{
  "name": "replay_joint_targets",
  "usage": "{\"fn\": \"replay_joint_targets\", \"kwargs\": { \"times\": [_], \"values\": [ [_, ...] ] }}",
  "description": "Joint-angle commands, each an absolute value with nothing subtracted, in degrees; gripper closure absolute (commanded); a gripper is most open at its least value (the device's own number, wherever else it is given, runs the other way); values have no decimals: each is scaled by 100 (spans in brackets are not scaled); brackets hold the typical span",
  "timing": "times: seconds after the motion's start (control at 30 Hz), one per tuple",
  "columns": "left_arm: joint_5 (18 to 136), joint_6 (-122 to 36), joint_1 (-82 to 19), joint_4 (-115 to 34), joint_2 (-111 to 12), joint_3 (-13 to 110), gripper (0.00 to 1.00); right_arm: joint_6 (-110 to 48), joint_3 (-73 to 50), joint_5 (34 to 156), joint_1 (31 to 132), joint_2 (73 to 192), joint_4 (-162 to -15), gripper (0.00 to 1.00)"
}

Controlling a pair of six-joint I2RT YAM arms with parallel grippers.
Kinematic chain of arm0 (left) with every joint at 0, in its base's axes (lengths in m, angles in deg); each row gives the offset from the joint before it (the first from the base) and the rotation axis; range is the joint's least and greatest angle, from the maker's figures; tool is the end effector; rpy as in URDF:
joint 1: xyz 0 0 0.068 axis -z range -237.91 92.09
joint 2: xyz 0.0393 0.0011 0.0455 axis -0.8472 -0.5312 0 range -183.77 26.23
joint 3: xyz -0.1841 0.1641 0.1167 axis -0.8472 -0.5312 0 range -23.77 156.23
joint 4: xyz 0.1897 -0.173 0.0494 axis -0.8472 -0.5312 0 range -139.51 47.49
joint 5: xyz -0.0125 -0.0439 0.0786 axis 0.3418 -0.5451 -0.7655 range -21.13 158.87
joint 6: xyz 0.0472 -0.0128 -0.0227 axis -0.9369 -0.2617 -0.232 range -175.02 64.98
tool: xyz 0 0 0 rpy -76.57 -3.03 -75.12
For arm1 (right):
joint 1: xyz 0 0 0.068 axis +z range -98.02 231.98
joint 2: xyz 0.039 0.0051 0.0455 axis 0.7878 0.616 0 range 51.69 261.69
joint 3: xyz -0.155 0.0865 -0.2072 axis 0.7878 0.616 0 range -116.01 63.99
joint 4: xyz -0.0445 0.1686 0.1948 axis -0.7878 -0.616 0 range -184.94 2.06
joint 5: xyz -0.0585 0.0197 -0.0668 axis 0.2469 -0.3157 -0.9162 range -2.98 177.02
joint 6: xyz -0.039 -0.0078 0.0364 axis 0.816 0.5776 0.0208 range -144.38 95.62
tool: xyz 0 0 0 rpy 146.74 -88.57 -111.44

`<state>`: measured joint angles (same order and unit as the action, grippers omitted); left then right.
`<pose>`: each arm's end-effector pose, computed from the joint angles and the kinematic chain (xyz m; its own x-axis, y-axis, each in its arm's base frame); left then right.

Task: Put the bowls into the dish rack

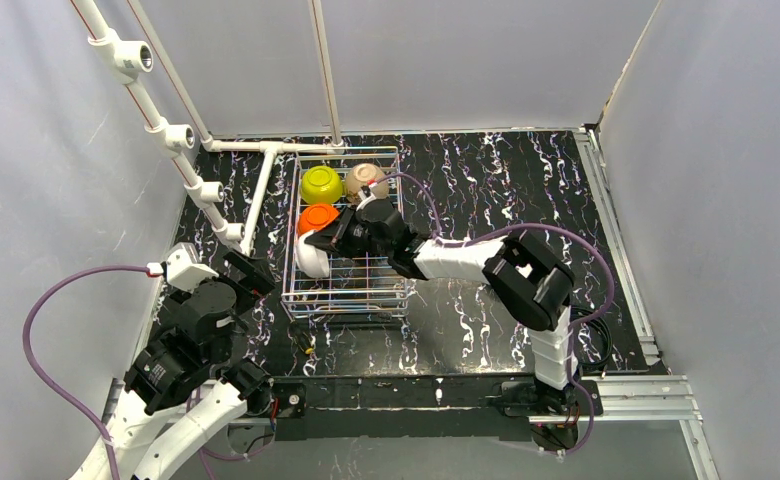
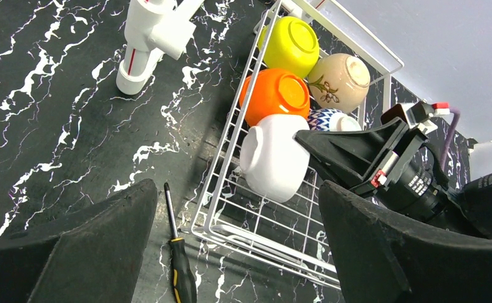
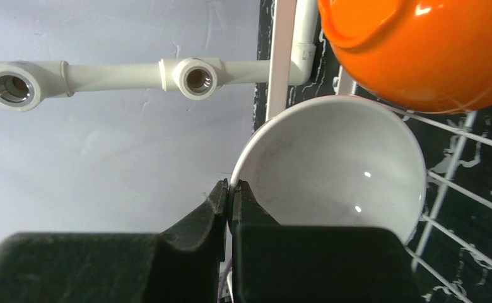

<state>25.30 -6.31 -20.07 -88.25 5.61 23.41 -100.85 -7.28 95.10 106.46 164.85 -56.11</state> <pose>0.0620 -0.0171 0.3369 -0.1190 -0.5970 -0.7934 -0.2409 0.7926 -0.5602 0.2597 0.3722 0.2183 -0.8854 0.4165 -0.2066 -0.1088 0.2464 0.9630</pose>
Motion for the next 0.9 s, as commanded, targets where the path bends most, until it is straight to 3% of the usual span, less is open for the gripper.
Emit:
{"fn": "replay_joint_targets", "kwargs": {
  "times": [0.0, 0.3, 0.77, 0.87],
  "values": [
    [2264, -536, -1988, -8927, 541, 2273, 2, -10619, -1137, 9546, 10731, 16553, -4930, 99],
    [2264, -556, -1985, -8918, 515, 2273, 2, -11506, -453, 9624, 10720, 16626, -4351, 99],
    [2281, -566, -1988, -8918, 410, 2286, 2, -11622, -24, 9592, 10699, 16591, -5321, 99],
    [2277, -576, -1986, -8918, 391, 2298, 2, -11614, 143, 9489, 10686, 16537, -5386, 90]
  ]
}}
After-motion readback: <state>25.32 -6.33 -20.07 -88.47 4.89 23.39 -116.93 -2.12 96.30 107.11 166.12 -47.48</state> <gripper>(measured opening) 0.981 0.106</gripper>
